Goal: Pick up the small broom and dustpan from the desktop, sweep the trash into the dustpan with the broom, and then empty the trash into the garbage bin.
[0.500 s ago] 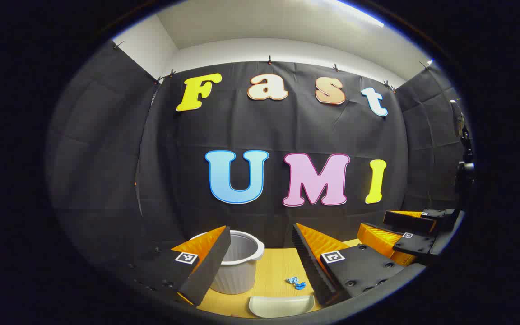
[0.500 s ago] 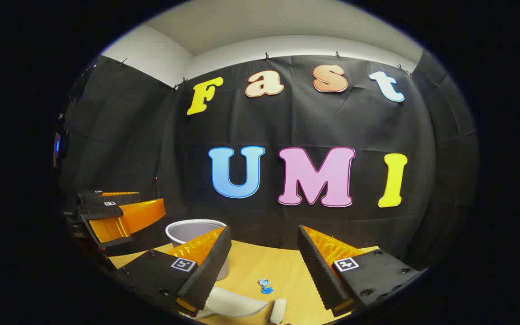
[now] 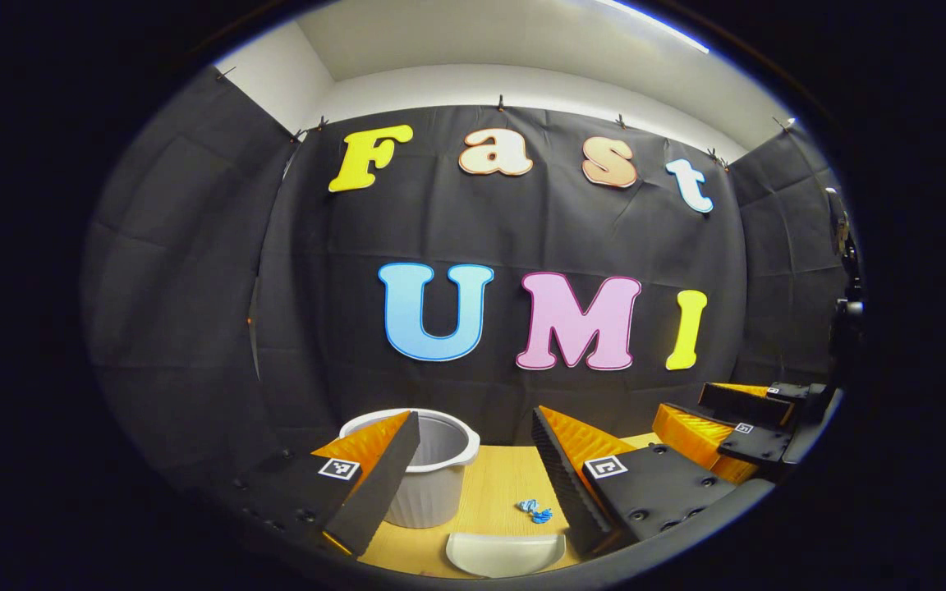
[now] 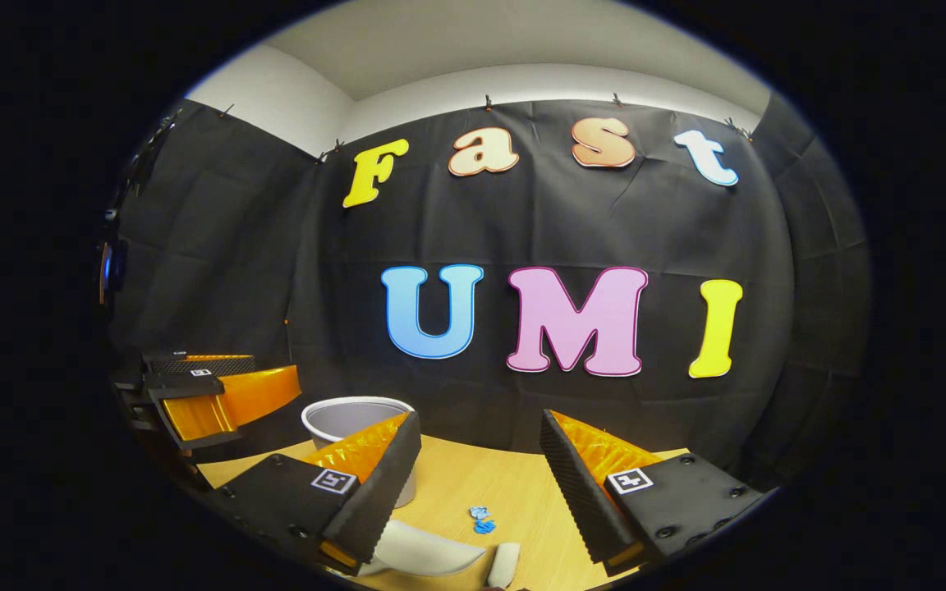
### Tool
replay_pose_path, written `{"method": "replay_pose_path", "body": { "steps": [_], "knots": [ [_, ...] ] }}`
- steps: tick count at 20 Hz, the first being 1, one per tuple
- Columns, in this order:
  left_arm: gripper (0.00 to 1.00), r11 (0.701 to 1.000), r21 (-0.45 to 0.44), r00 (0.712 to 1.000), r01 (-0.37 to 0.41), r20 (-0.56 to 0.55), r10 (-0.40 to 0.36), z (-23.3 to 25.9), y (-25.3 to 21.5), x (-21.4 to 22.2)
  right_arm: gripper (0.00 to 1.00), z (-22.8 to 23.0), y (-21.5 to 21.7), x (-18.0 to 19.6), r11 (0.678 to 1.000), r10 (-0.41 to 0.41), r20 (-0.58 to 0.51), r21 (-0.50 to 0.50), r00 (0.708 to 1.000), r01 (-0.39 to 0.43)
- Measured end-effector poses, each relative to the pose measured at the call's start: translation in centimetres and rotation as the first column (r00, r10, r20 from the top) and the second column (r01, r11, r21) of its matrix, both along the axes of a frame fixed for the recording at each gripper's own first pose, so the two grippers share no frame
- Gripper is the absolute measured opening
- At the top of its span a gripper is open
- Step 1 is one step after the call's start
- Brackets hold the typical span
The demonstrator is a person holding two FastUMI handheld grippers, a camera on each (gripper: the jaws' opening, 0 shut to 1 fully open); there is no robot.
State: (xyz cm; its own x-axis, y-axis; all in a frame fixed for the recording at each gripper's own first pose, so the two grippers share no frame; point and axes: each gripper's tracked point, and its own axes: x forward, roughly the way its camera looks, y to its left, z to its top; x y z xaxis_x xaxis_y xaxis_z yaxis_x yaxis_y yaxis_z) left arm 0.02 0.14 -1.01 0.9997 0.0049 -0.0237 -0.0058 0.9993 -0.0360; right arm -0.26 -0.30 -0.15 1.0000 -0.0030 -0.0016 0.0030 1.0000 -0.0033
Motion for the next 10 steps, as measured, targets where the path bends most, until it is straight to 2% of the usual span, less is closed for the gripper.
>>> {"method": "replay_pose_path", "body": {
  "steps": [2, 3, 4, 5, 10],
  "knots": [
    [0.82, 1.000, -0.009, 1.000, 0.008, -0.005, -0.008, -0.3, 0.0, -0.1, 0.88, -0.1, -0.1, -0.2, 1.000, -0.009, -0.001, 0.001, 1.000, 0.009],
    [0.82, 1.000, -0.012, 1.000, 0.011, -0.006, -0.011, -0.4, 0.0, 0.0, 0.95, 0.1, -0.2, -0.3, 1.000, -0.016, 0.003, -0.001, 1.000, 0.016],
    [0.83, 1.000, -0.012, 1.000, 0.018, -0.006, -0.019, -0.5, 0.0, 0.1, 0.95, 0.0, -0.4, -0.4, 1.000, -0.024, 0.008, -0.005, 1.000, 0.024],
    [0.83, 1.000, -0.010, 1.000, 0.021, -0.005, -0.021, -0.7, 0.0, 0.1, 0.88, 0.0, -0.5, -0.5, 0.999, -0.034, 0.011, -0.009, 0.999, 0.034],
    [0.82, 0.999, -0.026, 0.999, 0.042, -0.012, -0.042, -1.0, -0.2, 0.5, 0.87, 0.1, -1.9, -0.7, 0.996, -0.085, 0.022, -0.004, 0.996, 0.085]
  ]
}}
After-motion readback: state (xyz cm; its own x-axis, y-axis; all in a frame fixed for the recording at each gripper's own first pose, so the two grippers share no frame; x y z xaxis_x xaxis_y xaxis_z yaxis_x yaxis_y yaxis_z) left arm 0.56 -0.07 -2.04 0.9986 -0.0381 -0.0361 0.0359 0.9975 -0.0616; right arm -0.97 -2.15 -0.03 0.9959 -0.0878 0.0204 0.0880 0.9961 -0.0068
